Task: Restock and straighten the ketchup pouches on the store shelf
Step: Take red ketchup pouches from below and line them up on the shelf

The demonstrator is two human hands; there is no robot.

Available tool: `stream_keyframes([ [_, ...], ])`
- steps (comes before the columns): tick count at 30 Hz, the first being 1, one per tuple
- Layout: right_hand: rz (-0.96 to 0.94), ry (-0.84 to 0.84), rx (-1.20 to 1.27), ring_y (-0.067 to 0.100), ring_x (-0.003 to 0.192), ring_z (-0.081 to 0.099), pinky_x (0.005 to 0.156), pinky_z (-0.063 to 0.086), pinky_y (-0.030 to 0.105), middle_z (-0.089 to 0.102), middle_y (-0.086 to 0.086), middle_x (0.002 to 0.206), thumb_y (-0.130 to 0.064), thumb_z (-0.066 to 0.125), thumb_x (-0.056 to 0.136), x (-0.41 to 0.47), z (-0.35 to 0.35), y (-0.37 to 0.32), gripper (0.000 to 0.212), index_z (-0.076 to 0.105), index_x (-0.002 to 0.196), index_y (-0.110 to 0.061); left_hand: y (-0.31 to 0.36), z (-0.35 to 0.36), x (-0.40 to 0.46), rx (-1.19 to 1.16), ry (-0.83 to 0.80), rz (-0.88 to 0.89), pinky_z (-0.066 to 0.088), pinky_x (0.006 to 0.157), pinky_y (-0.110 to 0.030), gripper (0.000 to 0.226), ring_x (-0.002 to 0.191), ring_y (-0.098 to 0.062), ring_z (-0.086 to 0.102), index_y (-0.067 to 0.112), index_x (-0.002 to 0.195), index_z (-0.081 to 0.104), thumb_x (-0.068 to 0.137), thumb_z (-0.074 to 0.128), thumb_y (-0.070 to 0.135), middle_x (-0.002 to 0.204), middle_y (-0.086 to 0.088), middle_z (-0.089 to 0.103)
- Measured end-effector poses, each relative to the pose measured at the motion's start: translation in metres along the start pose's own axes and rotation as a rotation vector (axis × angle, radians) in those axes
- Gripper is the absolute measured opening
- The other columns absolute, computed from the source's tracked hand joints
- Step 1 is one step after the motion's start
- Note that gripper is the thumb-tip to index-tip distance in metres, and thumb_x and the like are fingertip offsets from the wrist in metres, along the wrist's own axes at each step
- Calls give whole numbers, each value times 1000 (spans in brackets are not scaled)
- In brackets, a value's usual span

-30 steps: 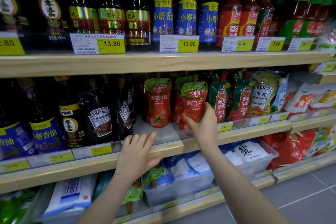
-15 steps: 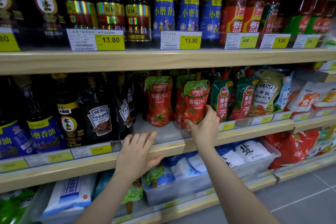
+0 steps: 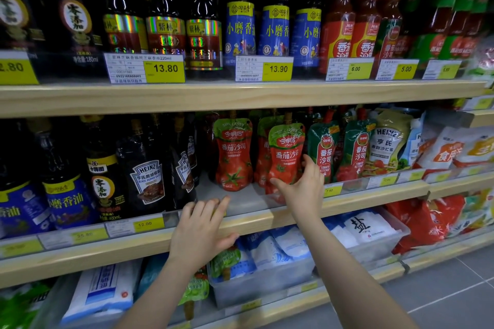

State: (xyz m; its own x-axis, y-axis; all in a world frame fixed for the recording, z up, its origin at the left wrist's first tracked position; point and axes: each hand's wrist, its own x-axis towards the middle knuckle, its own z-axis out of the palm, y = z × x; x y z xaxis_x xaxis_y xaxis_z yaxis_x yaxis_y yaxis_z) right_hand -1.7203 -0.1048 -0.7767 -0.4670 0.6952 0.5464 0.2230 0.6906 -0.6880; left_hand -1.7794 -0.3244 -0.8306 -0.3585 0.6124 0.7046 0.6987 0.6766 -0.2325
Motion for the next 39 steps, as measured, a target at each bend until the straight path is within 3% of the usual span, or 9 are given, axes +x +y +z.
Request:
stream_keyframes([
  [6, -34, -43, 96, 15, 114, 39, 97, 36, 32, 49, 3, 123, -42, 77, 66, -20, -12, 0, 80, 38, 131, -17, -2, -1, 1, -15, -21, 3, 33, 82, -37, 80, 85, -25, 59, 10, 124, 56, 67, 63, 65, 99, -6, 63],
  [11, -372, -262, 57, 20, 116, 45, 100, 40, 39, 50, 3, 126, -35, 65, 82, -65, -14, -10, 53, 47, 128, -15, -6, -16, -2, -135, -115, -19, 31, 92, -37, 77, 97, -23, 58, 11, 130, 51, 72, 60, 60, 111, -5, 62],
  [15, -571, -381, -70, 26, 122, 45, 109, 27, 41, 51, 7, 131, -31, 60, 86, -82, 1, -29, 44, 51, 125, -12, -26, -27, -33, -276, -77, -32, 24, 110, -43, 67, 123, -23, 46, 10, 131, 49, 79, 57, 52, 132, -8, 53],
  [20, -554, -402, -94, 29, 129, 39, 113, 23, 44, 48, 10, 134, -21, 59, 85, -96, 13, -30, 46, 48, 128, -10, -40, -29, -102, -347, -72, 114, 34, 104, -40, 55, 118, -22, 46, 7, 118, 58, 80, 60, 46, 123, -11, 60],
  [24, -553, -424, -49, 31, 135, 31, 113, 24, 49, 44, 13, 137, -6, 59, 78, -100, 17, -22, 55, 44, 131, -8, -35, -17, -149, -387, -282, 149, 46, 97, -39, 61, 116, -24, 53, 13, 119, 57, 71, 71, 47, 125, -7, 59],
  [27, -520, -427, -1, 29, 137, 26, 113, 24, 47, 42, 11, 138, -2, 56, 76, -101, 22, -21, 57, 43, 131, -9, -31, -4, -155, -338, -455, 132, 44, 99, -47, 75, 121, -25, 53, 15, 126, 56, 62, 78, 47, 132, -7, 55],
  [31, -497, -405, 44, 26, 139, 23, 115, 21, 43, 41, 9, 138, -1, 53, 73, -103, 28, -18, 60, 42, 131, -10, -26, 11, -147, -270, -554, 118, 43, 96, -48, 84, 121, -26, 53, 21, 128, 56, 52, 84, 44, 134, -5, 55],
  [34, -498, -384, 38, 24, 139, 21, 115, 18, 38, 41, 7, 139, -3, 52, 71, -103, 32, -14, 63, 40, 131, -13, -18, 18, -146, -256, -536, 76, 48, 91, -47, 77, 116, -27, 57, 25, 121, 62, 48, 88, 34, 127, -4, 61],
  [39, -476, -394, 12, 19, 141, 16, 113, 13, 34, 37, 2, 142, -6, 51, 73, -103, 34, -11, 64, 36, 134, -20, -16, 17, -148, -274, -362, 68, 47, 94, -46, 52, 117, -27, 56, 21, 112, 66, 64, 84, 29, 123, -2, 63],
])
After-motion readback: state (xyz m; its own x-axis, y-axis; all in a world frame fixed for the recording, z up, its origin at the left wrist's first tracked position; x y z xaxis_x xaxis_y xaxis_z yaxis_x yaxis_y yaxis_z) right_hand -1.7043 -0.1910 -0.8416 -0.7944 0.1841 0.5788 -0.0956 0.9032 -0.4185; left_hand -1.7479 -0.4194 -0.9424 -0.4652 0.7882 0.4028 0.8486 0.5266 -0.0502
